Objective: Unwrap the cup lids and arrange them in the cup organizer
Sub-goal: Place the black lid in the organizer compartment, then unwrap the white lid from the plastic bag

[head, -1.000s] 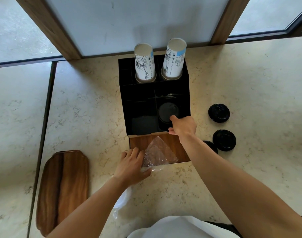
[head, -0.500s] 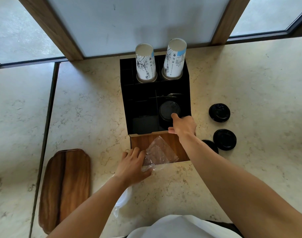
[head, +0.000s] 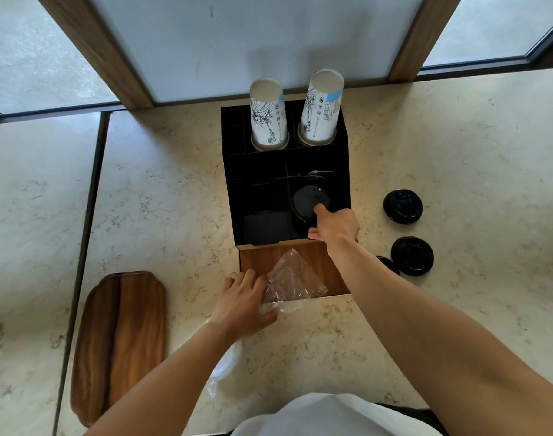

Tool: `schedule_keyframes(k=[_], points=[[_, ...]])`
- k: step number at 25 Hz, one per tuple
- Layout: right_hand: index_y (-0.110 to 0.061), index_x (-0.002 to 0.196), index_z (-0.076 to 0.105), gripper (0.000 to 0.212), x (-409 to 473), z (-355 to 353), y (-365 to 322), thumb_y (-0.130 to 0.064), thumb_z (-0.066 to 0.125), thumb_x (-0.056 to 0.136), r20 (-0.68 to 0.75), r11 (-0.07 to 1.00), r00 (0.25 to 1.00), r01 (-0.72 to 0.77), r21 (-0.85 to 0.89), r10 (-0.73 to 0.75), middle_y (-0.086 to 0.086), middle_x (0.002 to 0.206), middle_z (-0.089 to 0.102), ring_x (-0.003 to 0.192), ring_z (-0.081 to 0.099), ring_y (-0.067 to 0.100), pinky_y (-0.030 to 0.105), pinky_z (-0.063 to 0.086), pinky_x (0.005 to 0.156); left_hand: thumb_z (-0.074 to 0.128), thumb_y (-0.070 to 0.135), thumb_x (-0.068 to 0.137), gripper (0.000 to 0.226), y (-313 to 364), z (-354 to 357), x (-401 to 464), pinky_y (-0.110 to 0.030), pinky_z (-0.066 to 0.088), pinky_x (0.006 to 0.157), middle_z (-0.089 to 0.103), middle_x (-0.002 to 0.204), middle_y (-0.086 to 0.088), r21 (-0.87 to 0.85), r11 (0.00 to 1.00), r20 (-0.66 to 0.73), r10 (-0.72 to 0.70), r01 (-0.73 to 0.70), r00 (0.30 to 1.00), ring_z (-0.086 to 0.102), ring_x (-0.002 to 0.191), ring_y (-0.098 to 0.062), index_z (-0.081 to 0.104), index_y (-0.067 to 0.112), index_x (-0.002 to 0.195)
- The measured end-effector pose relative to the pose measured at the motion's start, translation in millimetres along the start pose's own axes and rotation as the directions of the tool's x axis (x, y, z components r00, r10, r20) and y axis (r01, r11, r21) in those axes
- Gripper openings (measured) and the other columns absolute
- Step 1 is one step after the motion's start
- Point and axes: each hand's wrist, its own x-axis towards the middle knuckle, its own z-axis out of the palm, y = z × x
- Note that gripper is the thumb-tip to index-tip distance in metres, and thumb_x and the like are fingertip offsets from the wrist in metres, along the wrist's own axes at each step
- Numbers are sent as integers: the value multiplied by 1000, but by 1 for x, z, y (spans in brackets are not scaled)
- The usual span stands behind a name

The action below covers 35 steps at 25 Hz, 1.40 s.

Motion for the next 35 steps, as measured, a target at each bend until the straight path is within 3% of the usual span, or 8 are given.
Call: schedule_keyframes(k=[3, 11, 14, 19, 22, 25, 31, 35], points=[[-20, 79, 48, 31, 0, 1, 1, -38, 64, 99, -12, 1000, 1000, -1, -7, 1, 1, 67, 71, 55, 75, 11, 30, 64, 76, 43, 79, 78, 79, 0, 1, 0, -41, 40, 99, 52, 119, 2, -2, 1000, -11, 7, -7, 1000, 52, 107, -21, 50, 23, 134], [-8, 121, 63, 45, -7, -8, 10, -47, 57, 100, 18, 1000, 1000, 0, 28, 0, 4, 86, 75, 59, 76, 12, 27, 62, 72, 42, 92, 70, 108, 0, 1, -6, -43, 38, 104, 52, 131, -1, -53, 998, -22, -19, 18, 1000, 52, 117, -24, 32, 20, 150], [-13, 120, 64, 34, -17, -15, 22, -41, 54, 103, -9, 993, 993, 116, -25, -116, 4, 84, 76, 62, 76, 12, 23, 56, 63, 37, 94, 70, 114, 1, -1, -13, -44, 36, 108, 49, 140, -4, -75, 996, -30, -47, 45, 998, 48, 125, -25, 26, 19, 155], [-15, 105, 72, 18, -33, -24, 55, -24, 57, 102, 168, 959, 961, 245, -143, -220, 5, 91, 75, 82, 73, 20, 37, 63, 80, 30, 97, 69, 121, 2, -2, -32, -49, 29, 115, 38, 152, -9, -78, 993, -50, -89, 85, 995, 35, 139, -30, 18, 16, 158], [-12, 94, 73, 19, -46, -23, 72, -7, 57, 102, 397, 947, 905, 251, -202, -155, 7, 92, 75, 88, 74, 20, 38, 63, 87, 32, 101, 63, 130, -1, 2, -52, -49, 26, 116, 36, 152, -10, -59, 987, -37, -151, 149, 988, 33, 138, -30, 12, 15, 158], [-5, 91, 73, 28, -58, -22, 81, 9, 50, 101, 526, 982, 849, 135, -133, -46, 15, 96, 75, 86, 75, 24, 33, 65, 77, 38, 104, 53, 142, -9, 7, -74, -53, 19, 121, 26, 159, -14, -31, 959, 35, -282, 283, 959, 24, 145, -35, 1, 17, 159], [5, 106, 69, 20, -64, -33, 94, 13, 53, 98, 522, 998, 851, -25, -56, 51, 24, 102, 75, 83, 77, 33, 39, 65, 70, 57, 97, 51, 151, -19, 13, -119, -53, 16, 122, 18, 164, -18, 5, 922, 135, -384, 387, 913, 18, 150, -38, -20, 22, 157], [4, 110, 70, 19, -64, -46, 105, 10, 61, 95, 546, 992, 835, -1, -130, 72, 25, 104, 74, 74, 76, 28, 31, 60, 59, 74, 75, 66, 139, -18, 11, -127, -43, 29, 117, 33, 153, -18, -5, 940, 117, -338, 341, 934, 32, 141, -35, -7, 11, 159]])
